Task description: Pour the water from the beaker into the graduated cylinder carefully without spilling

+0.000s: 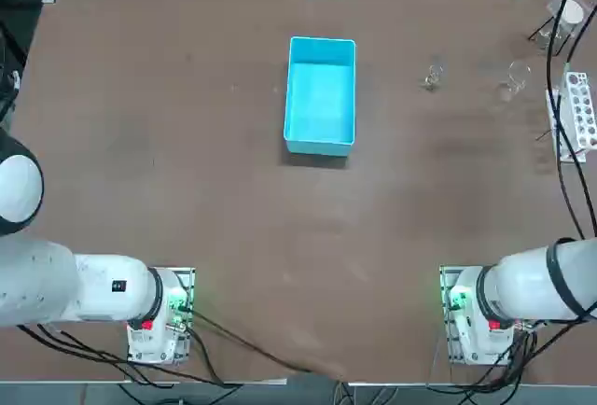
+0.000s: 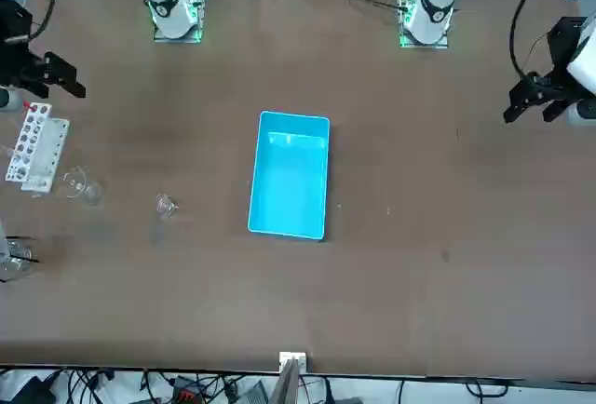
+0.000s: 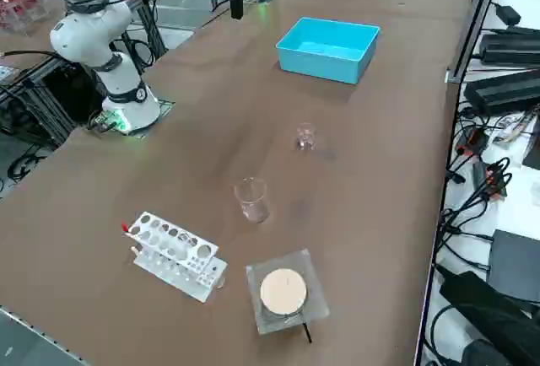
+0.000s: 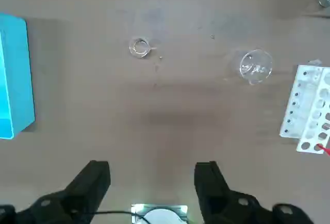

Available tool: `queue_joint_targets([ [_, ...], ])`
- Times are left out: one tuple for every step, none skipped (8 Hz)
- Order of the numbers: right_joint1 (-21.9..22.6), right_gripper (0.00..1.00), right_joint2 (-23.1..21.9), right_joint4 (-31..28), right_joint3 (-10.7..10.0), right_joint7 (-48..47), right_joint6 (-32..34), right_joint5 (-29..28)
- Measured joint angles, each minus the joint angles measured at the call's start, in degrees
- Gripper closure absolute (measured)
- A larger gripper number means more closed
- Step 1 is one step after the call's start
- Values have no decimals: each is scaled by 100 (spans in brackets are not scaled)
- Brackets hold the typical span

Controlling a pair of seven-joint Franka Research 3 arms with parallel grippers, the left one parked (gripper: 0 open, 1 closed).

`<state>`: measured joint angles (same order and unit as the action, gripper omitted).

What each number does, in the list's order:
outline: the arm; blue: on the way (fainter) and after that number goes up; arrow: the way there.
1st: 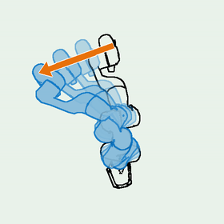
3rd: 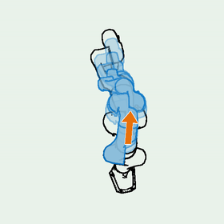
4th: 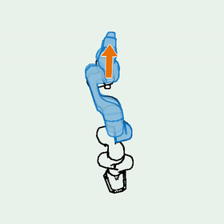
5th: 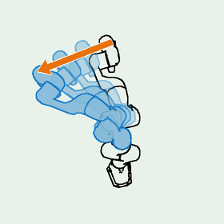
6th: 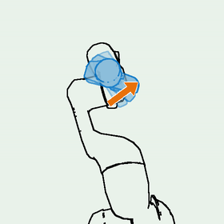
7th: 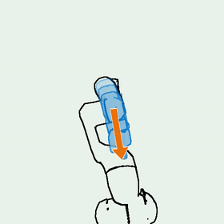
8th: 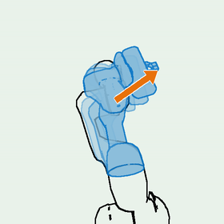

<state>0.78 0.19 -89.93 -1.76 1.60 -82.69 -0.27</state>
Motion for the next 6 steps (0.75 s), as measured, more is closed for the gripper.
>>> queue_joint_targets([
  [-4, 0, 0, 0, -4, -8, 0, 0],
  [-9, 0, 0, 0, -20, -12, 0, 0],
  [-10, 0, 0, 0, -29, -12, 0, 0],
  [-14, 0, 0, 0, -34, -12, 0, 0],
  [-21, 0, 1, 0, -39, -12, 14, 2],
  [-37, 0, 3, 0, -45, -12, 135, 30],
])
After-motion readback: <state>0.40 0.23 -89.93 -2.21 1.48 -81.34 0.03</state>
